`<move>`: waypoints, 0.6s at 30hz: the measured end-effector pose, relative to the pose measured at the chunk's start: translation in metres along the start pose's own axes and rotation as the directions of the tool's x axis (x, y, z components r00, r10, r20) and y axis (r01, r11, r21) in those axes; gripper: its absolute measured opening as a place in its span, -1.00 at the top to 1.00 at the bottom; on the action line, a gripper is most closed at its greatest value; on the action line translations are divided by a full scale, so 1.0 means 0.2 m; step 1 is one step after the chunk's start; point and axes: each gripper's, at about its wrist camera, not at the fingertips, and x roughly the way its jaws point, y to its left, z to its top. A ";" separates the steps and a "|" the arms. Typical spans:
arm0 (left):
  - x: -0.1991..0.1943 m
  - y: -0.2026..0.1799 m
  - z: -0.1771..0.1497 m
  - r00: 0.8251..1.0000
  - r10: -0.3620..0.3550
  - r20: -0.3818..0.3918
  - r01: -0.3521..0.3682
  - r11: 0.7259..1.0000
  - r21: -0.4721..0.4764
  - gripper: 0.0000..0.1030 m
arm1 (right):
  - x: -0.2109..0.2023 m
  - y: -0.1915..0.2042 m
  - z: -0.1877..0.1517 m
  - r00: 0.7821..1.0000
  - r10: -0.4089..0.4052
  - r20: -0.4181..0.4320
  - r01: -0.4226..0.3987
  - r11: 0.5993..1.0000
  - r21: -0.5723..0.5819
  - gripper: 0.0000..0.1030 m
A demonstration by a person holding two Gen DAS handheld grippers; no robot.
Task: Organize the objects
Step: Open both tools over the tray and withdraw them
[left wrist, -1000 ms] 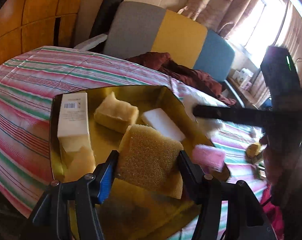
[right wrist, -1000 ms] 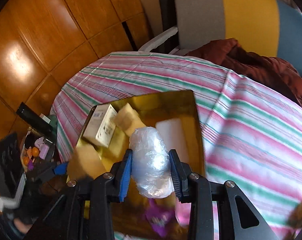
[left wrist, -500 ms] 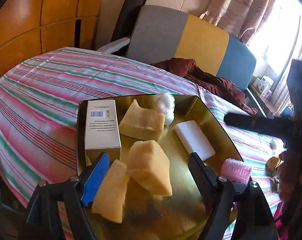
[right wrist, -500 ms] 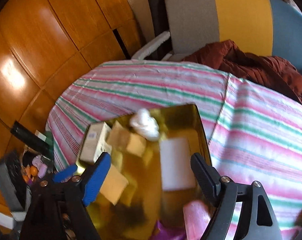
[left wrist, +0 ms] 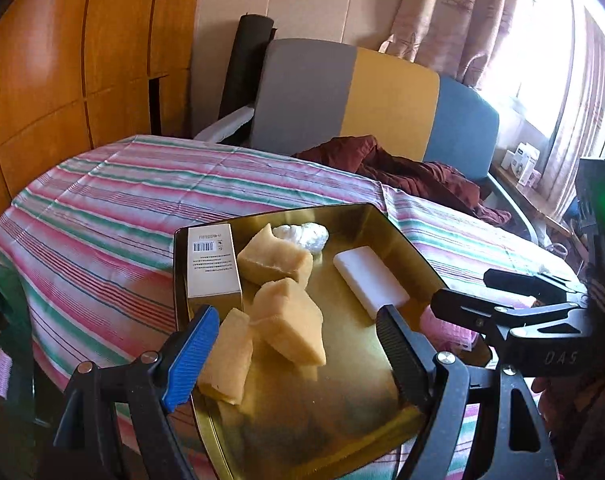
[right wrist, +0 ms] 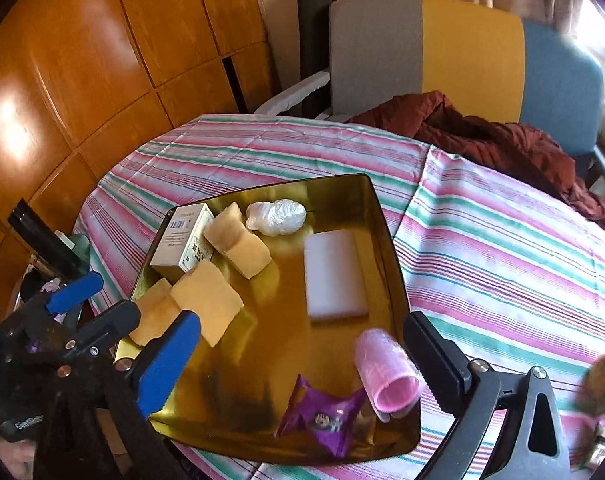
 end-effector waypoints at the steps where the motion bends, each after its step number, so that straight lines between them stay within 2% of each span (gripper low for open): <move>1: -0.01 -0.01 0.00 1.000 0.002 0.003 -0.002 1.000 0.005 -0.60 | -0.01 0.00 -0.01 1.000 -0.010 0.007 0.010 1.000 -0.004 -0.99; 10: -0.06 -0.07 -0.04 1.000 0.020 0.018 -0.020 0.999 0.047 -0.60 | -0.08 0.03 -0.08 0.995 -0.088 0.044 0.089 0.996 -0.031 -0.99; 18: -0.09 -0.10 -0.04 0.999 0.019 0.027 -0.021 0.997 0.073 -0.60 | -0.13 0.01 -0.11 0.991 -0.115 0.068 0.118 0.993 -0.029 -0.99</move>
